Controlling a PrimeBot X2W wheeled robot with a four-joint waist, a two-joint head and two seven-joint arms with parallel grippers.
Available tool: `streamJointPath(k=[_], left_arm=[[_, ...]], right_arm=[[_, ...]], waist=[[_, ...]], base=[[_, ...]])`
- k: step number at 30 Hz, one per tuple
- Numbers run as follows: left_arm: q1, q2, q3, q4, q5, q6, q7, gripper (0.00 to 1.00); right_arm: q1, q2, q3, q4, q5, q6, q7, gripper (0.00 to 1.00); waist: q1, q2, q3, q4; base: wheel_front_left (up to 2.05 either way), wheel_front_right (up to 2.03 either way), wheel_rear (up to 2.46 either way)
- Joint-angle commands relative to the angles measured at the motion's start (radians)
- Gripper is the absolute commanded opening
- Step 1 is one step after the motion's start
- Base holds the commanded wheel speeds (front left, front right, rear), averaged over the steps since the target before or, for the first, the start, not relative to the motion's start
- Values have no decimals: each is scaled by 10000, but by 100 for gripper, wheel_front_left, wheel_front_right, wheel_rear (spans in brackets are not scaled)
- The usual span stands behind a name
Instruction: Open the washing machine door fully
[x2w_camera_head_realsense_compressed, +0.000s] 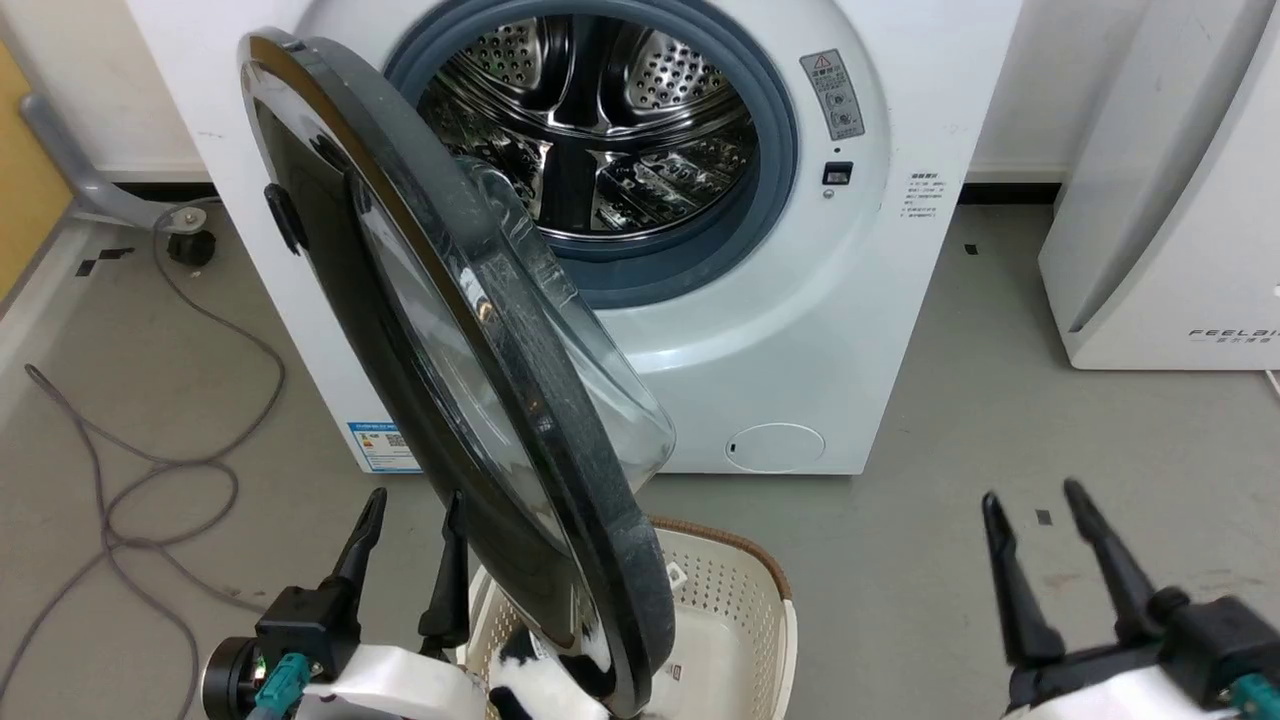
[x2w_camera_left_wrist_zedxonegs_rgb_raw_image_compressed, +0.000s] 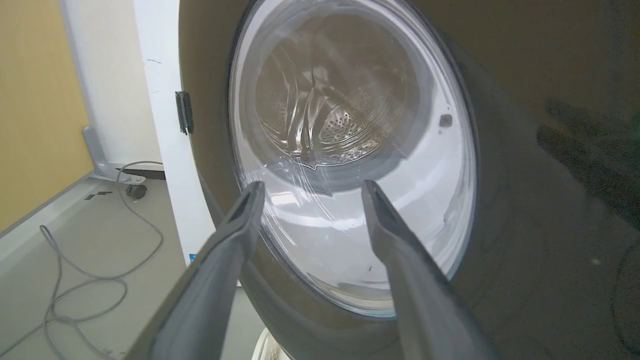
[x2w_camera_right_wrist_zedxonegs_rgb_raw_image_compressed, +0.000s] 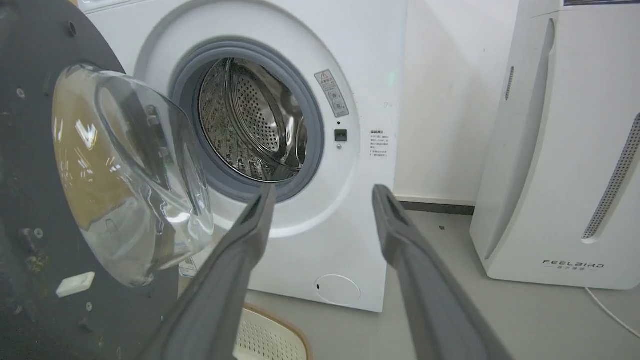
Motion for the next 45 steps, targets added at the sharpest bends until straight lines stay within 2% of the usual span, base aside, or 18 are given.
streamJointPath(k=[1,7,9,10,11,20,24,38,45], left_arm=[[103,11,8,39,118,49,-53,100],[134,14,-18,162,268,39,-53,100],[132,14,-28,226,237,6,-53,26],[125,14,-34,243,230,-7,-53,6],[117,13,-35,249,224,-16,-53,0],[-5,12,63,-30,105,18,-53,0],[-276,13,203,-614,1,42,-53,0],[-2004,313,546,-4612,201,133,-53,0],[-3066,367,-118,-6324,256,-94,121,0]], right_arm=[[222,34,71,108,-121,8,-2,100],[349,36,183,647,-100,8,-105,100],[319,36,177,824,-54,8,-155,100],[295,36,176,890,-43,8,-193,100],[278,36,178,971,-51,8,-199,100],[83,37,183,1326,-27,8,-328,100],[14,37,171,1398,47,8,-351,100],[-79,37,127,1592,170,8,-437,100],[-99,37,99,1613,158,8,-444,100]], waist=[[1,0,5,18],[1,0,38,61],[1,0,46,80],[1,0,55,89],[1,0,60,96],[1,0,133,81],[1,0,214,104],[1,0,288,106],[1,0,339,90]], base=[[0,0,0],[0,0,0],[0,0,0],[0,0,0],[0,0,0],[0,0,0],[0,0,0],[0,0,0],[0,0,0]])
